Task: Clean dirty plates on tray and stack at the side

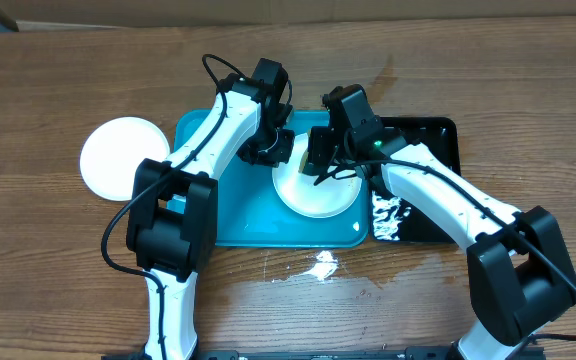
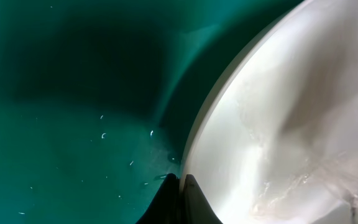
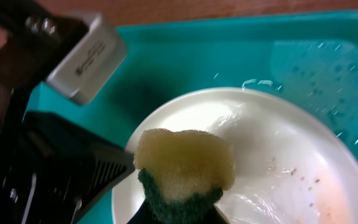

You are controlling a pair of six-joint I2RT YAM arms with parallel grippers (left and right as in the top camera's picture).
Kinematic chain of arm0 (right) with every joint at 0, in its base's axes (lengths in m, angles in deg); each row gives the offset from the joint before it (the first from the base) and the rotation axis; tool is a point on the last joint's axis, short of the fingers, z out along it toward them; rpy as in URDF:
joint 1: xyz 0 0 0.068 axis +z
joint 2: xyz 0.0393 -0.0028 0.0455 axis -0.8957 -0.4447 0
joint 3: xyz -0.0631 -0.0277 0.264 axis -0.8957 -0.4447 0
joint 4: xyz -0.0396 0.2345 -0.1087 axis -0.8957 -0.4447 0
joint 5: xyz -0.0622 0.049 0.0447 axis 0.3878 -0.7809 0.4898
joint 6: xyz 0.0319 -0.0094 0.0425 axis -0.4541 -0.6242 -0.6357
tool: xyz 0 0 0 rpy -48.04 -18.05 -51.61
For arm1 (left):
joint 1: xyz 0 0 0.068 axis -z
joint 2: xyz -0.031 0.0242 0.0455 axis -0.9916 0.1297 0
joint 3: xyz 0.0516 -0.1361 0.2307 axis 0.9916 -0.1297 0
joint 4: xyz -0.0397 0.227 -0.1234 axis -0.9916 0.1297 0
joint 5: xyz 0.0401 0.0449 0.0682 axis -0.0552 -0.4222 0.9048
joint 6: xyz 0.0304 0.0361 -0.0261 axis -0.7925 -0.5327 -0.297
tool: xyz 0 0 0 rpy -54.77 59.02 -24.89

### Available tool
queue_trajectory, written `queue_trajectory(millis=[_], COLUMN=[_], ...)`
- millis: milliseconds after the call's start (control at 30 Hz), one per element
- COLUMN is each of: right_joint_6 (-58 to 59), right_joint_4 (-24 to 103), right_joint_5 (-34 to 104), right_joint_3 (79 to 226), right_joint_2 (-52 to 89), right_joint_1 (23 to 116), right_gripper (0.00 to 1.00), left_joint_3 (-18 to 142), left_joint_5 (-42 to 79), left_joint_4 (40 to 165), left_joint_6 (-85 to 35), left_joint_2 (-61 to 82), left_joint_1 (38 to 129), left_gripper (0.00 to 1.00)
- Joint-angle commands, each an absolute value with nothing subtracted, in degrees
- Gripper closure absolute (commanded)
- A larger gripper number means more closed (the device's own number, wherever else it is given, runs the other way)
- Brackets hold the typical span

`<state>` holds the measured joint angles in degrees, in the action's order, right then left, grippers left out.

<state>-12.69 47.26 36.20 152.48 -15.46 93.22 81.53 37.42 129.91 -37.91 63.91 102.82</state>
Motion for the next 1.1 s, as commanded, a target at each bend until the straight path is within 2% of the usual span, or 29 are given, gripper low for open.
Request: queue_trajectory(millis=[0,400,733,833,900,967,1067], right_joint_6=[-12.8,-12.5,-12.7,-13.1,-13.3,-13.5,-13.5], right_joint_4=[48.6,52.8,54.2,54.1,53.6,52.4,49.1], right_joint_5=[40.9,47.5,45.5,40.9,37.0,33.3,29.2], right_joint_3=[153.9,153.9,154.0,154.0,154.0,154.0,154.0], right_joint_2=[-15.3,-15.3,-14.7,-12.7,-10.8,-8.9,-6.4], right_joint_1=[93.3,93.3,92.8,91.1,89.3,87.4,83.9], right_gripper=[0.96,0.96,0.96,0.85,0.67,0.59,0.55], left_joint_3=[81.1,81.1,81.1,81.1,81.1,81.1,81.1], left_joint_5=[36.8,36.8,37.0,37.0,37.0,37.0,37.0], left_joint_4=[129.9,130.1,130.1,130.1,130.1,130.1,130.1], left_joint_6=[-39.0,-39.0,-39.0,-39.0,-39.0,-39.0,-39.0], left_joint_2=[64.4,64.4,64.4,64.4,64.4,64.4,64.4], left_joint_1=[103.3,103.3,103.2,103.0,102.9,102.8,102.7], left_gripper=[0.96,0.96,0.96,0.97,0.96,0.96,0.96])
